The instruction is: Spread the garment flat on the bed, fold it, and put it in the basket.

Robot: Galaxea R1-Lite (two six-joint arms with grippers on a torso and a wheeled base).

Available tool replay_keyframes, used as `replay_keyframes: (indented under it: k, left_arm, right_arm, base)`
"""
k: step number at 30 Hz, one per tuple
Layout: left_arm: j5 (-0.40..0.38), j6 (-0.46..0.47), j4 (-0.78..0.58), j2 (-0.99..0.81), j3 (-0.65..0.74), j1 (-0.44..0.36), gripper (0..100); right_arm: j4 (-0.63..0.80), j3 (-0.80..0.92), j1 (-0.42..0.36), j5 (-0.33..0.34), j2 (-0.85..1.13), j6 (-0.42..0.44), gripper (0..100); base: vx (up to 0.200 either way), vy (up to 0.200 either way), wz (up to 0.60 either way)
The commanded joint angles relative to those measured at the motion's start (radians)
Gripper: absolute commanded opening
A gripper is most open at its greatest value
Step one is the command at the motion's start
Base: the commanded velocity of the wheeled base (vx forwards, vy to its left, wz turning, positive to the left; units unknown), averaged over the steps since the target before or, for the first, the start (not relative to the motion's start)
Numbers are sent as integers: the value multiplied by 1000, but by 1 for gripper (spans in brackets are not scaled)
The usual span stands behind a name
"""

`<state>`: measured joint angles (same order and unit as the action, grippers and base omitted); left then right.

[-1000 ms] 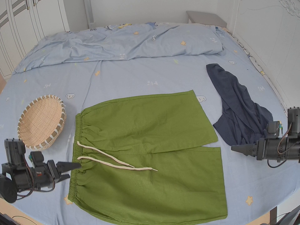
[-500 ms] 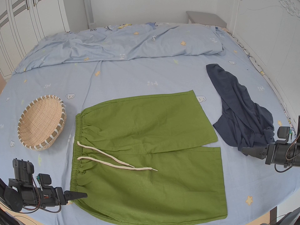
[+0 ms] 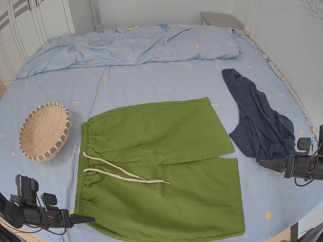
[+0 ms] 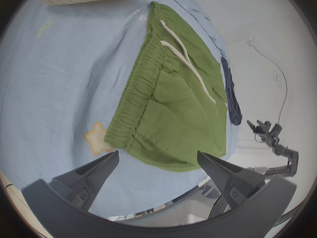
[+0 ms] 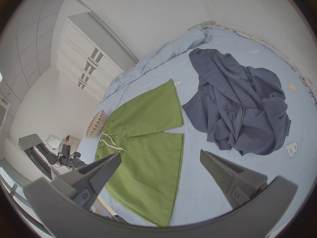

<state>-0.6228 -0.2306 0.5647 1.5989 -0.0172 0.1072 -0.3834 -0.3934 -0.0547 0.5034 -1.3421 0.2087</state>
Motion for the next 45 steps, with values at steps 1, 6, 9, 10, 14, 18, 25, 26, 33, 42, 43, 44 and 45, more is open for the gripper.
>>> replay_keyframes:
  k: [1,6,9,10,14,18,25,26,33,42,43,44,45]
  left_arm:
    - [0,53,-51,-57,14,2,100]
    - [6,106,-103,-48,3,14,100]
    - [5,111,-92,26,-15,45,100]
    - [0,111,-85,50,-23,65,100]
    - [-6,113,-77,125,-52,104,100]
    - [-22,123,-77,150,-64,109,100]
    - [-43,122,-77,150,-76,101,100]
    - [-43,122,-77,151,-78,100,100]
    - [-54,116,-75,145,-101,104,100]
    - [-54,117,-75,153,-121,108,100]
    - [-54,116,-71,153,-125,108,100]
    - [-54,116,-71,153,-127,108,100]
    - [-54,116,-71,153,-128,108,100]
  right_arm:
    - [0,2,-5,0,-15,0,100]
    - [-8,8,-8,0,-17,0,100]
    - [-12,8,-7,0,-17,0,100]
    - [-12,8,-7,0,-17,0,100]
    - [-12,10,-8,0,-17,0,100]
    - [-12,10,-8,0,-17,0,100]
    - [-12,13,-10,0,-15,0,100]
    - [-12,15,-10,0,-15,0,100]
    - [-14,16,-11,0,-14,-2,100]
    - [-14,15,-11,0,-11,0,100]
    - [-14,15,-11,0,-9,0,100]
    - [-14,15,-11,0,-9,0,100]
    - [-14,15,-11,0,-11,0,100]
  base:
    - [0,0,0]
    - [0,0,0]
    - [0,0,0]
    - [0,0,0]
    - [0,0,0]
    - [0,0,0]
    - [0,0,0]
    - [0,0,0]
    - [0,0,0]
    - [0,0,0]
    - [0,0,0]
    - [0,0,0]
    - [0,0,0]
